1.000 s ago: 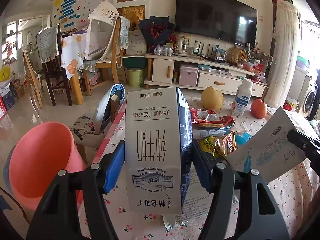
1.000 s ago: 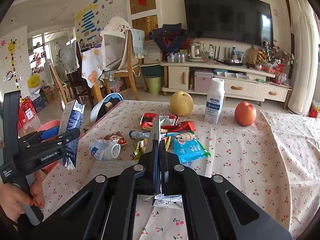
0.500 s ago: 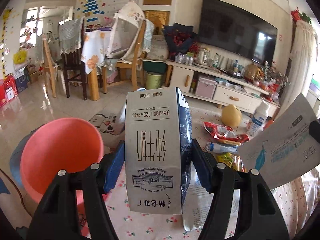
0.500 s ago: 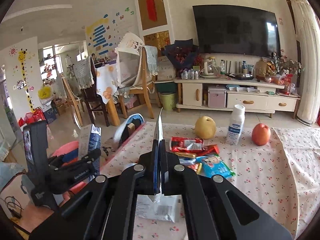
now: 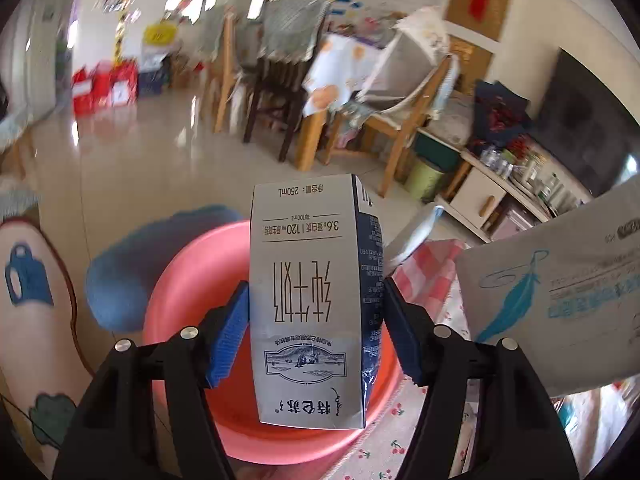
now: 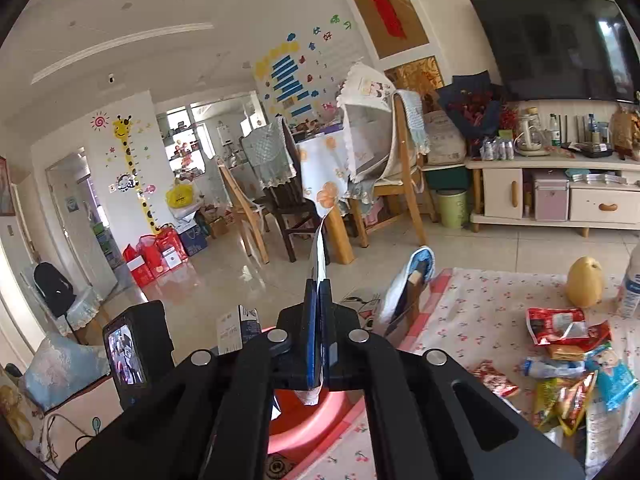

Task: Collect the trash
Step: 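Open the left gripper over the pink bucket while the right gripper drops the paper sheet in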

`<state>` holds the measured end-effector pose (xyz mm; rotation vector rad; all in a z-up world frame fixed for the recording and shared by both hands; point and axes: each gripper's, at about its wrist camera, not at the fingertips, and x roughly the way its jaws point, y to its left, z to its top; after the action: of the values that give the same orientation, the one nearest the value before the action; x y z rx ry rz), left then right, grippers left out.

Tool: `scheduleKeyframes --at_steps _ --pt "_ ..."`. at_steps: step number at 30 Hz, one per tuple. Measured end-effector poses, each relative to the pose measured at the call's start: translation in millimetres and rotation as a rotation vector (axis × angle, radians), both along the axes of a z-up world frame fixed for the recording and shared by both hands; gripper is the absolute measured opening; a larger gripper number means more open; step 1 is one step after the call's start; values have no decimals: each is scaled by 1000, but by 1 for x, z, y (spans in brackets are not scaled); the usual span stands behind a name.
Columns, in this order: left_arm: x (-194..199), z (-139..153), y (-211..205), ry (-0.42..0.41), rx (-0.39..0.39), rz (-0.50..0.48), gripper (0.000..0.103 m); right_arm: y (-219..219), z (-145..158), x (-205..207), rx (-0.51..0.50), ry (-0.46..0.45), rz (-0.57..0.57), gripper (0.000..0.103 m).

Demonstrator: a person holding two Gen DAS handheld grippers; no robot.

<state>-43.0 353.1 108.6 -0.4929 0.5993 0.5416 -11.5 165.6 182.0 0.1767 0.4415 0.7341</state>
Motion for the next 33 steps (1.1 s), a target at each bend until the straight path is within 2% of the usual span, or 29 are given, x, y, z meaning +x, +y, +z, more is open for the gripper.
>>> scheduleKeyframes --at_steps 4,9,11,12,13,15,17,18,22,24,28,33 --pt "-9 -16 33 -2 -111 72 69 39 -26 12 -20 44 45 3" --pt "-11 -25 38 13 -103 92 78 64 -69 27 -95 169 52 7" --pt "-9 -25 38 -9 -88 73 81 54 -81 26 -89 213 35 23" --pt "-11 -24 35 -27 -71 66 82 48 -83 25 -89 219 8 49" --pt "-11 -23 32 -40 -54 61 83 40 -85 23 -82 217 -9 66" --pt "-10 -18 25 -72 -15 45 85 22 -85 19 -75 205 -38 69" --pt "-10 -14 15 -110 19 21 88 5 -81 14 -89 190 -80 78" --pt "-10 -12 9 -134 40 4 90 -4 -79 11 -89 179 -101 85" --pt "-5 -3 -13 -184 84 -70 91 -35 -77 3 -123 141 -167 88" --pt "0 0 -23 -179 101 -123 91 -52 -77 -6 -139 113 -203 89" --pt "1 10 -47 -164 209 -148 91 -79 -81 -21 -192 57 -256 90" --pt "3 15 -66 -156 237 -197 91 -109 -86 -44 -261 -20 -312 94"
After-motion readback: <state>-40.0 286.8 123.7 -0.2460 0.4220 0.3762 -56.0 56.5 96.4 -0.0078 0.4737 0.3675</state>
